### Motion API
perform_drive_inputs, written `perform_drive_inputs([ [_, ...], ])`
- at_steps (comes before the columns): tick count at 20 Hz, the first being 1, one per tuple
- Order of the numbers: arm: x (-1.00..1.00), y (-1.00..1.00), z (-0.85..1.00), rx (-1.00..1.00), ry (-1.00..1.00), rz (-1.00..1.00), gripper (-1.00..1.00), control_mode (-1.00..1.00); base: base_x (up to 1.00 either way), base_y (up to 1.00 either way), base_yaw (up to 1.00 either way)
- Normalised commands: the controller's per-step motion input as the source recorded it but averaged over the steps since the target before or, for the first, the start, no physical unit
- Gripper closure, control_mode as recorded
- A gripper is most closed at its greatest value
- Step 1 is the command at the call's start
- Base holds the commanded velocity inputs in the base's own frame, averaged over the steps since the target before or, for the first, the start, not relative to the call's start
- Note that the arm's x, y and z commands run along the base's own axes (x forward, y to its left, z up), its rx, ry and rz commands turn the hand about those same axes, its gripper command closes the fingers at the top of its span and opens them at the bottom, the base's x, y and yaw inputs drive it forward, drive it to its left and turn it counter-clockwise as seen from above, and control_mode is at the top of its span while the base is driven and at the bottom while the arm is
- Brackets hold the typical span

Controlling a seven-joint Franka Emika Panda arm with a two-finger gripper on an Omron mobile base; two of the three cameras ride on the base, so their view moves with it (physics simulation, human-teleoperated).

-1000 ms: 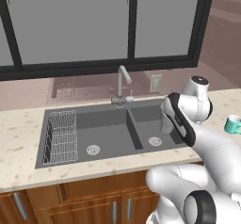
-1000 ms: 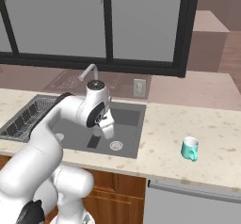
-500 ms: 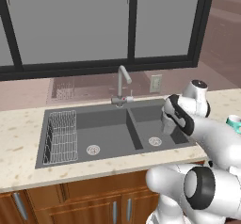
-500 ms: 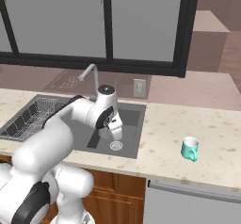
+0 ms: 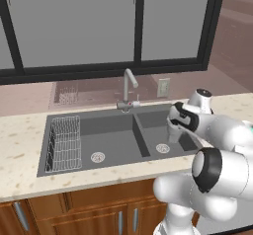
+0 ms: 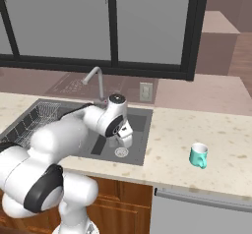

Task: Move any existing items from the left basin to the right basin for drying. Then move the mug from the counter to the left basin of the sink for washing.

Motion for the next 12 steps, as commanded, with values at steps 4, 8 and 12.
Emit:
perform_drive_inputs([
  [4,0.36,0.0,-0.25,0.0,0.05,0.04,1.0,-1.0,0.0,0.0,0.0],
  [8,0.31,0.0,-0.25,0.0,0.04,0.04,1.0,-1.0,0.0,0.0,0.0],
  [12,0.32,0.0,-0.26,0.0,0.04,0.04,1.0,-1.0,0.0,0.0,0.0],
])
